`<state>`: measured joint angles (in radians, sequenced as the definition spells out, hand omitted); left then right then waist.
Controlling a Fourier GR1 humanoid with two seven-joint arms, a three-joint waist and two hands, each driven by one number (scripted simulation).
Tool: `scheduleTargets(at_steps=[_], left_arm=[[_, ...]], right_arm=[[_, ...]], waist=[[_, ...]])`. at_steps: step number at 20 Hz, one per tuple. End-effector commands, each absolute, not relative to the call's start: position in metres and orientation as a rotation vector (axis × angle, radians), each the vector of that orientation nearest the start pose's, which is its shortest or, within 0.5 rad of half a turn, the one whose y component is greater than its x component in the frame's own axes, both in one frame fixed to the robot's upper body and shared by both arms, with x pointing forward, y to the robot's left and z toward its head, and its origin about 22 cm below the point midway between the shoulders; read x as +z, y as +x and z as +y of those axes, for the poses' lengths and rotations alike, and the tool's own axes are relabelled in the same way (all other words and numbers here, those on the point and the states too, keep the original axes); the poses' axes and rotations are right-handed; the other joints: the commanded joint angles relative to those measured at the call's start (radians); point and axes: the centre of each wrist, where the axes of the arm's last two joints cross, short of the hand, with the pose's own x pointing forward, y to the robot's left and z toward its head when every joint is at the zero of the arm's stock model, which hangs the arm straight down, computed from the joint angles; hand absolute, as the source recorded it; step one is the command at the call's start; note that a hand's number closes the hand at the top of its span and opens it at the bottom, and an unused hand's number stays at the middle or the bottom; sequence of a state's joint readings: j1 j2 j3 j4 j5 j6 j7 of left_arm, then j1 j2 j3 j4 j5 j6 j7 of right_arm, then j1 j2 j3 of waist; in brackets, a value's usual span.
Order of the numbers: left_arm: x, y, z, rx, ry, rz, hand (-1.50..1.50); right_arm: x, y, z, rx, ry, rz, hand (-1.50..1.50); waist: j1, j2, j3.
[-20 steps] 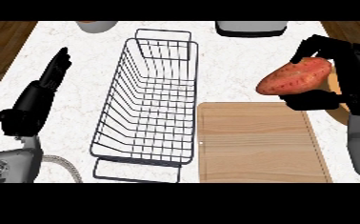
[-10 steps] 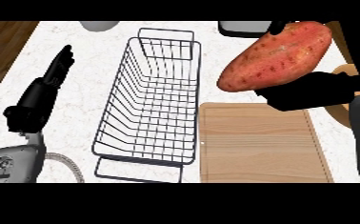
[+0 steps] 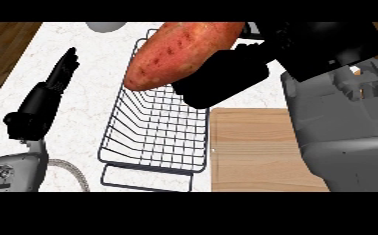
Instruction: Pick the sweet potato from the cutting board and place it in the basket
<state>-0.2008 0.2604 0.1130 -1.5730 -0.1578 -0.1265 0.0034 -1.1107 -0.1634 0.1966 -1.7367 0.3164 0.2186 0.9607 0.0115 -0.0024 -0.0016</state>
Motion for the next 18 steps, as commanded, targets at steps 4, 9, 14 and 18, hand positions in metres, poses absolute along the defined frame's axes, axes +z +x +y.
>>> scheduleTargets(at_steps=[4, 9, 14, 18], left_arm=[[0.065, 0.287, 0.305, -0.369, 0.29, -1.726, 0.0], [0.071, 0.287, 0.3, -0.376, 0.287, -1.704, 0.0], [0.064, 0.285, 0.297, -0.386, 0.287, -1.725, 0.0], [0.078, 0.289, 0.298, -0.365, 0.3, -1.724, 0.0]], right_arm=[[0.331, 0.305, -0.03, 0.914, -0.439, -1.648, 1.5], [0.305, 0.3, -0.006, 0.977, -0.436, -1.518, 1.5], [0.291, 0.316, -0.006, 1.12, -0.687, -1.411, 1.5], [0.298, 0.324, -0.019, 1.202, -0.767, -1.383, 1.5]], waist=[[0.0, 0.003, 0.0], [-0.004, 0.001, 0.001], [-0.006, 0.001, 0.0], [-0.007, 0.0, 0.001]])
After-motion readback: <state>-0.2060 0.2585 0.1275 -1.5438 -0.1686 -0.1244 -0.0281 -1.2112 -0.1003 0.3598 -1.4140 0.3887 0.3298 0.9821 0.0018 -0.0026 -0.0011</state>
